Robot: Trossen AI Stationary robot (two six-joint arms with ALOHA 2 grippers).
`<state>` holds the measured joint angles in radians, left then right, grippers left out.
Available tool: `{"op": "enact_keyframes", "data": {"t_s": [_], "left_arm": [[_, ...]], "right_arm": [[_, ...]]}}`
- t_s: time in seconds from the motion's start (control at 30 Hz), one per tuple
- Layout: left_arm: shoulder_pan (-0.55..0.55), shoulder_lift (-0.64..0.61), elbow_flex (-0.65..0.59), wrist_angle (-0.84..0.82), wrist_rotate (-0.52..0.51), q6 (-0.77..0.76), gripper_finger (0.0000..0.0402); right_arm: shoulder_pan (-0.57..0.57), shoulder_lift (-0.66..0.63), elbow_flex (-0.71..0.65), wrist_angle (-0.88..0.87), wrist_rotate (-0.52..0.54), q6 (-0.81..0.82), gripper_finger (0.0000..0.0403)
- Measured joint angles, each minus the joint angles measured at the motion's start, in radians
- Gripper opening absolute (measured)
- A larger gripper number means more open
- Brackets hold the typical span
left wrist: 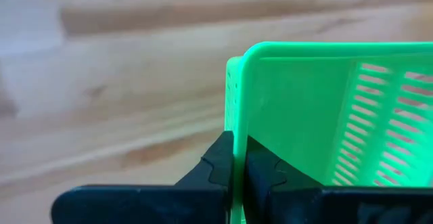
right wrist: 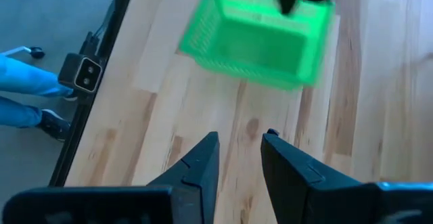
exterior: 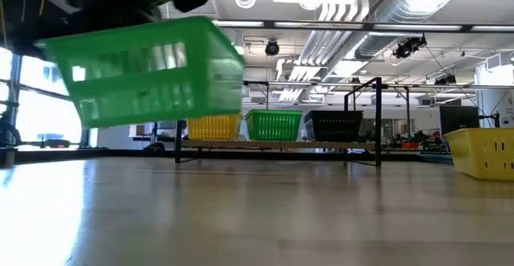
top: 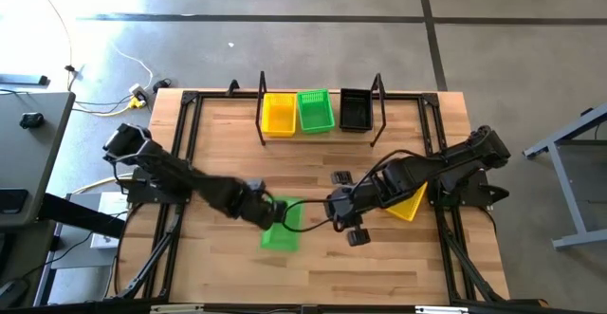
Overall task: Stack baskets on shelf by color
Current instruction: Stack the green bin on the other stacked green bin on the shelf
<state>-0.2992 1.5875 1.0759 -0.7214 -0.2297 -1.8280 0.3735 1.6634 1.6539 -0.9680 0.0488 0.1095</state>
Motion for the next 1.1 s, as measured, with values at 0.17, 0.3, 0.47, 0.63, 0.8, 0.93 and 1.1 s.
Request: {"op": "enact_keyframes", "data": {"t_s": [0.17, 0.3, 0.47, 0.63, 0.8, 0.93, 1.1], "left_arm": [[0.094, 0.0, 0.062, 0.0, -0.042, 0.117, 0.0001], [0.166, 0.0, 0.102, 0.001, -0.045, 0.201, 0.0001], [0.247, 0.0, 0.136, 0.016, -0.048, 0.265, 0.0001], [0.312, 0.0, 0.151, 0.029, -0.048, 0.311, 0.0001], [0.351, 0.0, 0.151, 0.04, -0.029, 0.314, 0.0], [0.358, 0.0, 0.151, 0.041, -0.018, 0.314, 0.0], [0.358, 0.0, 0.151, 0.064, -0.016, 0.328, 0.0]], "right_arm": [[0.01, 0.0, 0.0, 0.043, 0.0, -0.044, 0.0116], [0.009, 0.0, 0.0, 0.073, 0.004, -0.059, 0.0142], [0.009, 0.008, 0.0, 0.112, 0.004, -0.104, 0.0163], [0.002, 0.042, 0.0, 0.12, 0.002, -0.118, 0.0165], [-0.004, 0.081, 0.0, 0.112, 0.066, -0.138, 0.0165], [-0.018, 0.105, 0.0, 0.113, 0.132, -0.154, 0.0165], [-0.047, 0.139, 0.0, 0.112, 0.139, -0.163, 0.0165]]}}
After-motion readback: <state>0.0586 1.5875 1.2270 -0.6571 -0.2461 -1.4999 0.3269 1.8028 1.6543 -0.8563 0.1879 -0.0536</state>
